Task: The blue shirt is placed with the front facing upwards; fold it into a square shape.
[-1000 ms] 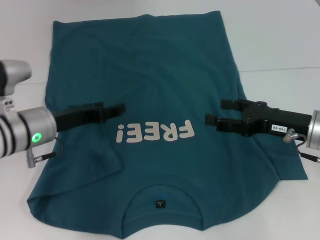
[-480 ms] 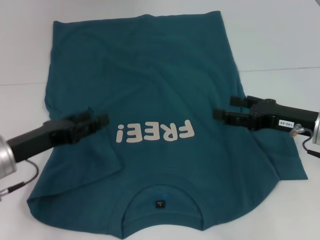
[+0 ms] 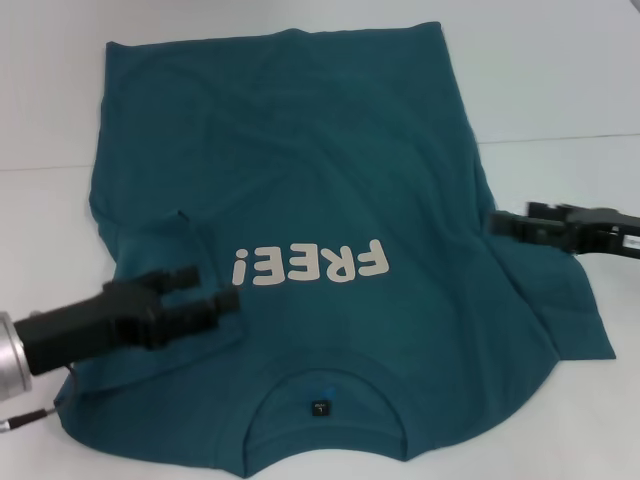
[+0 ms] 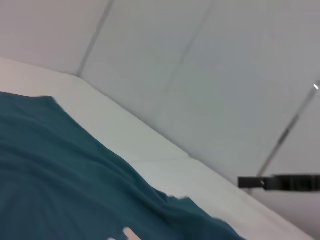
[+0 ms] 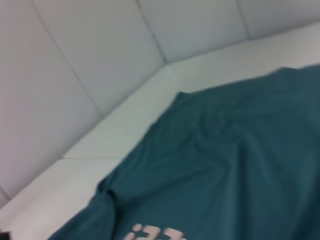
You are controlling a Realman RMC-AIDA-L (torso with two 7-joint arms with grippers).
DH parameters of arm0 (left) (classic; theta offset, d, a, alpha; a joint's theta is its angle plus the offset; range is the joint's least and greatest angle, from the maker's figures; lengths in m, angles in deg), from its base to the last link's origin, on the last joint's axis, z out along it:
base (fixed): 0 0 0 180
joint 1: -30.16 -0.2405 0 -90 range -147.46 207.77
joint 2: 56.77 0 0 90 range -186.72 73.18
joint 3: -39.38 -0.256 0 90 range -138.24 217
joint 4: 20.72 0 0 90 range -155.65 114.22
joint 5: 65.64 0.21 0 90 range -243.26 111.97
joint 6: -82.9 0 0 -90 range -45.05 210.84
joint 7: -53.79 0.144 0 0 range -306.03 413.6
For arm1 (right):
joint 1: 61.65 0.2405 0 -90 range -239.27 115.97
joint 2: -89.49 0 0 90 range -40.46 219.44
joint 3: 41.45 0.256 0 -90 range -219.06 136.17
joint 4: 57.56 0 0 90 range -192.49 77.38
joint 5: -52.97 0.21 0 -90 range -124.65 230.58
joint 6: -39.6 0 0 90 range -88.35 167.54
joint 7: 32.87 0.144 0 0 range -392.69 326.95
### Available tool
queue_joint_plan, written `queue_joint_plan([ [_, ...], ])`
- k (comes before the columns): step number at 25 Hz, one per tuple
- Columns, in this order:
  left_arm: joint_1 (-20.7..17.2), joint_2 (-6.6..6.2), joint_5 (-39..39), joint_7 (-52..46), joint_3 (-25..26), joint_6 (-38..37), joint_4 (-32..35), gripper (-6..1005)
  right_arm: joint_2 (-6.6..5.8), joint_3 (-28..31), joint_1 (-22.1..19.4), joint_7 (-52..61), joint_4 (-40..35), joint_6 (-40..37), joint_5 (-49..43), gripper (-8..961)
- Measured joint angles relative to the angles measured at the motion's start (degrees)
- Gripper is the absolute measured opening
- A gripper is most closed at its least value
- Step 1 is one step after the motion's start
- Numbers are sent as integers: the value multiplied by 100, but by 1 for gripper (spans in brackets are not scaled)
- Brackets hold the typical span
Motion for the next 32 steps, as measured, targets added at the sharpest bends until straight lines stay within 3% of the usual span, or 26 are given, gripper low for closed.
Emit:
queue_joint_plan([
  [10, 79, -7, 151, 218, -74, -104, -200, 887, -449, 26, -277, 1609, -162, 280, -446, 941],
  [15, 144, -12, 337, 279, -116, -76, -263, 886, -615, 29, -300, 2146, -165, 433, -697, 941],
  [23, 213, -18, 583, 678, -275, -179, -251, 885, -694, 37, -308, 2549, -121, 701, -1059, 941],
  [32, 305, -17, 583, 971, -360, -142, -254, 883, -660, 21, -264, 2889, -88, 782, -1253, 941],
])
